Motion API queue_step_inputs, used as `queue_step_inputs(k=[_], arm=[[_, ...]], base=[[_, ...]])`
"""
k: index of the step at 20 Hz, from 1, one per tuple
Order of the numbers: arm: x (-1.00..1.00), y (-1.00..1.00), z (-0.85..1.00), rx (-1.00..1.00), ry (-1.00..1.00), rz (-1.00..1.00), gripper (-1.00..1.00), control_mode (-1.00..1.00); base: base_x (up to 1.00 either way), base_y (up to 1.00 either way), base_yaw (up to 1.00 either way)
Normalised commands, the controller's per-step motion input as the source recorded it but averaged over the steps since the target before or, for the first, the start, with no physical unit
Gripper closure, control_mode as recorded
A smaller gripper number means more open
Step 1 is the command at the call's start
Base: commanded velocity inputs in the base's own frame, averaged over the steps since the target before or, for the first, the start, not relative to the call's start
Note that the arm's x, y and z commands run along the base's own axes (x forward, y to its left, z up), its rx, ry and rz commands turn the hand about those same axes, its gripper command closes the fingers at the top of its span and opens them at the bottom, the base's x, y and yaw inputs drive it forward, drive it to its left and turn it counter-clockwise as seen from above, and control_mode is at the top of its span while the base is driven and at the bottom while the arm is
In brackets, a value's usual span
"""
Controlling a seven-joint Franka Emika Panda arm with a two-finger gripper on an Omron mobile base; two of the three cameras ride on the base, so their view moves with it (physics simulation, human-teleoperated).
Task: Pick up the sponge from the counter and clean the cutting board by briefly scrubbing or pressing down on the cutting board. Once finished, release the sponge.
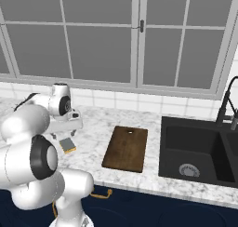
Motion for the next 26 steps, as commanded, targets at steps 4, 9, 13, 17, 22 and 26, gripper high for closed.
queue_step_inputs(k=[4, 9, 13, 17, 22, 26], arm=[[0.15, 0.03, -0.43, 0.00, -0.12, 0.11, -1.00, -1.00], [0.12, 0.01, -0.28, 0.00, -0.04, 0.08, -1.00, -1.00], [0.03, 0.02, -0.05, 0.00, 0.01, 0.00, -1.00, -1.00], [0.08, 0.07, -0.12, 0.00, 0.00, 0.00, -1.00, -1.00], [0.10, 0.04, -0.15, 0.00, 0.00, 0.00, -1.00, -1.00], [0.07, 0.00, -0.17, 0.00, 0.00, 0.00, -1.00, -1.00]], base=[[0.00, 0.00, 0.00], [0.00, 0.00, 0.00], [0.00, 0.00, 0.00], [0.00, 0.00, 0.00], [0.00, 0.00, 0.00], [0.00, 0.00, 0.00]])
